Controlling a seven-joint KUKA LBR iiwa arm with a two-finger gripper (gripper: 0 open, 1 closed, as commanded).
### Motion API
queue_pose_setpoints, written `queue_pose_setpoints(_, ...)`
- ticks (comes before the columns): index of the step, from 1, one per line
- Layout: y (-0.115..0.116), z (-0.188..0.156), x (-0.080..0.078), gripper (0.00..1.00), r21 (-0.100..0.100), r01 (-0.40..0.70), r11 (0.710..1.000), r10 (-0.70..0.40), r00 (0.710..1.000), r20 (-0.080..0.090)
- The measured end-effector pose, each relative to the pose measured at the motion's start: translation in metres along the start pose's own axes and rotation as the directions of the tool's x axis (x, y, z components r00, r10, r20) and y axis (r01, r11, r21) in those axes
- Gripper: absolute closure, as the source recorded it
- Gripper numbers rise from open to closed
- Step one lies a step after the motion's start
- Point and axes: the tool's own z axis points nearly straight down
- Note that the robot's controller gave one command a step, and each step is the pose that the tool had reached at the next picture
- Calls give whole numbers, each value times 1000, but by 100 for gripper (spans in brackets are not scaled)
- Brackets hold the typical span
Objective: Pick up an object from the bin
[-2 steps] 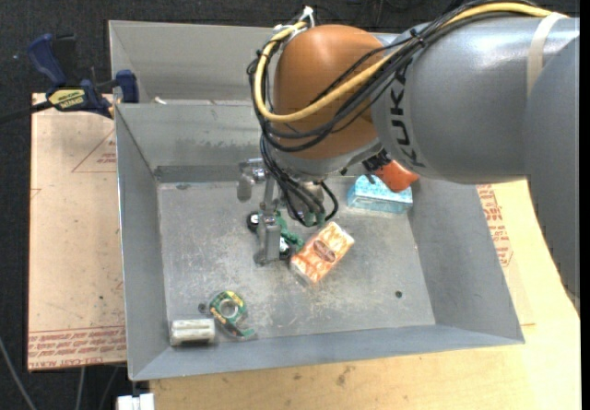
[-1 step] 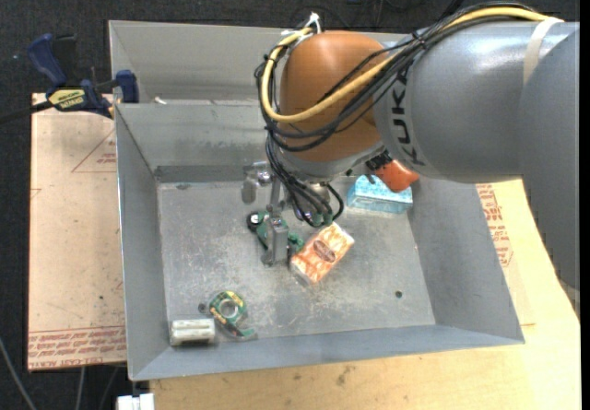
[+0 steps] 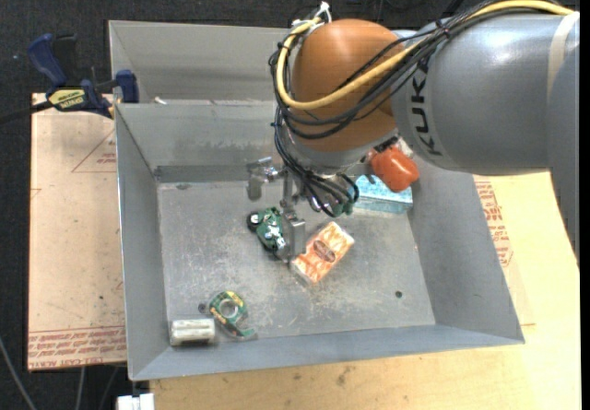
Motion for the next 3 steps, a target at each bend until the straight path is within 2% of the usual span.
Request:
queue_pose_setpoints(1,-70,36,13,100,-1,-104,995,104,995,2)
queue_pose_setpoints(2,-70,36,13,0,-1,-104,995,104,995,2)
queue_pose_setpoints(3,-70,36,13,0,-1,-104,995,104,995,2)
